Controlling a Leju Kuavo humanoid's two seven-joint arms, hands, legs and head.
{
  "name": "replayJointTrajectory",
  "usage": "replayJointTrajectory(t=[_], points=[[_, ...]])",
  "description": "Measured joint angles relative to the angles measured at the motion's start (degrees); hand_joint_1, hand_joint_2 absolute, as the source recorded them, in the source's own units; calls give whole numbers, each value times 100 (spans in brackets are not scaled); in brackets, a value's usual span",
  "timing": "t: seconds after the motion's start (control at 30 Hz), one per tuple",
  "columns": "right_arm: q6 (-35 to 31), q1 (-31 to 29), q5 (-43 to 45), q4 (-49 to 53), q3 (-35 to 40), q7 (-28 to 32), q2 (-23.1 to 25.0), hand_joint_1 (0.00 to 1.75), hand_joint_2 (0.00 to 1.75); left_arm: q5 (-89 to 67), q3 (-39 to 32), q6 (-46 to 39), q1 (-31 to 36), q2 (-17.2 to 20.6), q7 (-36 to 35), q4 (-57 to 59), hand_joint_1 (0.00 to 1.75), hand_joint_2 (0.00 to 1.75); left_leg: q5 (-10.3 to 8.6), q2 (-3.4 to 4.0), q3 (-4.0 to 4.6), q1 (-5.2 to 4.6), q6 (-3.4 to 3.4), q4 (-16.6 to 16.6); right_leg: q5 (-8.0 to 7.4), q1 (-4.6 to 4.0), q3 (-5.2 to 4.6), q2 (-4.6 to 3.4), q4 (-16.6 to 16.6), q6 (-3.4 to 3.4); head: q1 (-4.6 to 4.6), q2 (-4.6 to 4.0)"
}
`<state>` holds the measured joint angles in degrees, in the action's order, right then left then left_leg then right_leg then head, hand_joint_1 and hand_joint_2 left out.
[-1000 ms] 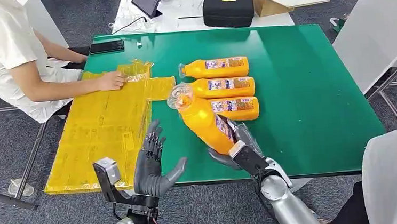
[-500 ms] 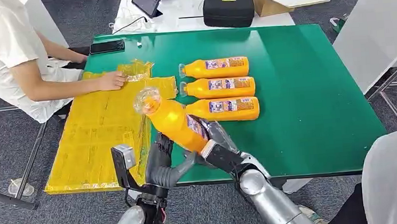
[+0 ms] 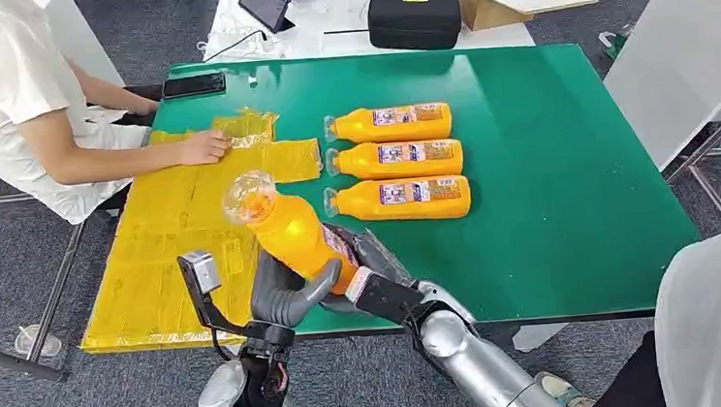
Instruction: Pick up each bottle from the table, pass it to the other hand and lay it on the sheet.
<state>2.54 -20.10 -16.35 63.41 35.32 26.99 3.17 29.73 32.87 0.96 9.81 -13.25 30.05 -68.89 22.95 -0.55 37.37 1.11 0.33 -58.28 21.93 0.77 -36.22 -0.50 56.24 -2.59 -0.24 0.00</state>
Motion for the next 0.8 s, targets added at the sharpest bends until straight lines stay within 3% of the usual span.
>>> replayJointTrajectory(t=[0.1,0.13,0.17,0.3,0.4,0.43,0.47,0.67,0.7,0.8], points=[[15,-40,0,-33,66,0,0,175,175,33,-66,92,-7,0,18,0,0,175,0,1,0,0,0,0,0,0,0,0,0,0,-2,0],[24,-53,2,-39,79,0,0,175,175,44,-85,144,-14,0,39,0,161,175,0,1,0,0,0,0,0,0,0,0,0,0,0,0],[35,-73,4,-46,98,4,0,171,175,48,-111,209,-23,0,70,0,175,175,0,1,0,0,0,0,0,0,-1,0,0,0,-2,0],[55,-149,31,-72,162,11,0,162,175,22,-206,396,-67,0,184,0,175,175,0,1,0,0,0,0,0,0,-2,-1,0,0,-2,0],[81,-184,59,-81,179,20,0,129,175,-79,-234,483,-83,0,297,0,175,175,0,1,0,0,0,0,0,0,-2,0,0,0,2,0],[94,-193,61,-83,190,24,0,9,175,-94,-238,496,-84,0,308,0,175,175,0,1,0,0,0,0,0,0,-2,-1,0,0,-2,0],[101,-194,70,-87,194,26,0,0,175,-105,-245,496,-84,0,321,0,175,175,0,1,0,0,0,0,0,0,-2,-1,0,0,0,0],[120,-151,124,-98,212,35,20,0,175,-168,-323,474,-81,-2,411,-2,175,175,0,1,0,0,0,0,0,0,-3,-1,0,0,0,0],[120,-130,131,-98,212,35,31,0,0,-168,-337,472,-80,-2,415,-2,175,175,0,2,0,0,0,0,0,0,-3,-1,0,0,0,0],[92,-90,166,-98,210,35,50,0,0,-146,-367,433,-87,-2,411,-26,175,175,0,2,0,0,0,0,0,0,-3,-1,0,0,-2,0]])
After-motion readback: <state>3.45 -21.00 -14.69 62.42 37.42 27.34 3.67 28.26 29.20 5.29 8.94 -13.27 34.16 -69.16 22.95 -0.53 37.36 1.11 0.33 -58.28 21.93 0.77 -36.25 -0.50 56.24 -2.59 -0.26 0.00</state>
